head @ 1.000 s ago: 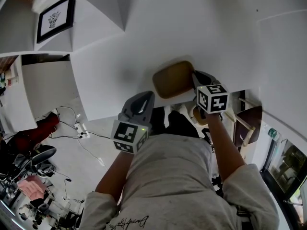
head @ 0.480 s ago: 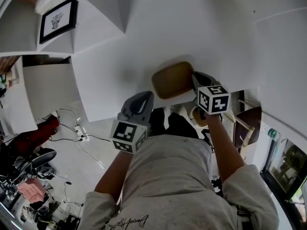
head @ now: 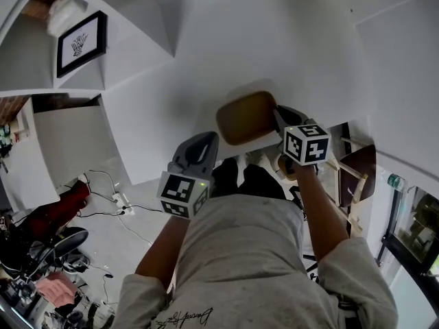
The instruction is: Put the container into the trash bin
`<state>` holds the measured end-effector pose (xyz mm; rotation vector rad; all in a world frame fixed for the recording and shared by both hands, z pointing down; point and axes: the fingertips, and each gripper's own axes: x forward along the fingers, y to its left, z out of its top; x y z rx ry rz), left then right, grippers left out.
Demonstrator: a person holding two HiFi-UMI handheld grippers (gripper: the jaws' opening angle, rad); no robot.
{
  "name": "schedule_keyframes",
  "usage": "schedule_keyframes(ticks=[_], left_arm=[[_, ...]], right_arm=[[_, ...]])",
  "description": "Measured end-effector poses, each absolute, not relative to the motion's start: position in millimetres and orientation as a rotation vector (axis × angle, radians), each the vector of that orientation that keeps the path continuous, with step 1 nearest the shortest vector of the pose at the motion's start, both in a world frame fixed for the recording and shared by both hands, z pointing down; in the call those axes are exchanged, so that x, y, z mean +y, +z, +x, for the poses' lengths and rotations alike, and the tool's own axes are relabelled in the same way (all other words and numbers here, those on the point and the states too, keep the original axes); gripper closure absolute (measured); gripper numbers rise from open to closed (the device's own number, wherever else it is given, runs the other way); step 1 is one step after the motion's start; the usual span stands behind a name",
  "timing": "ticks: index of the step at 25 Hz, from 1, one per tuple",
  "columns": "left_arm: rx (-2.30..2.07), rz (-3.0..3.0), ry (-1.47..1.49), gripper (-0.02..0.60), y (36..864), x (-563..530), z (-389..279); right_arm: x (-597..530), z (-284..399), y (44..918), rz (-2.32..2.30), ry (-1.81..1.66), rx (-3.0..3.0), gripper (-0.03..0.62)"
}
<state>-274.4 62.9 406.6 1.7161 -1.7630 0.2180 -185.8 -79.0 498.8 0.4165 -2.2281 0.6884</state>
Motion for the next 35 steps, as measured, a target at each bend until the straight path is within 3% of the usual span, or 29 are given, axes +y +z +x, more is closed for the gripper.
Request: schedule_keyframes(ticks=[15,35], left_arm=[[-1.593,1.906,0.308,0.565,412.2,32.4,-265.2],[-1.227,2.207,0.423,0.565,399.5,6.9,-69.3]], right_arm=[[-77.5,-125.8,495.9,0.693,0.837,-2.207,0.557],[-40.2,104.6,493.0,1.122,1.001,-2.081,0.557]])
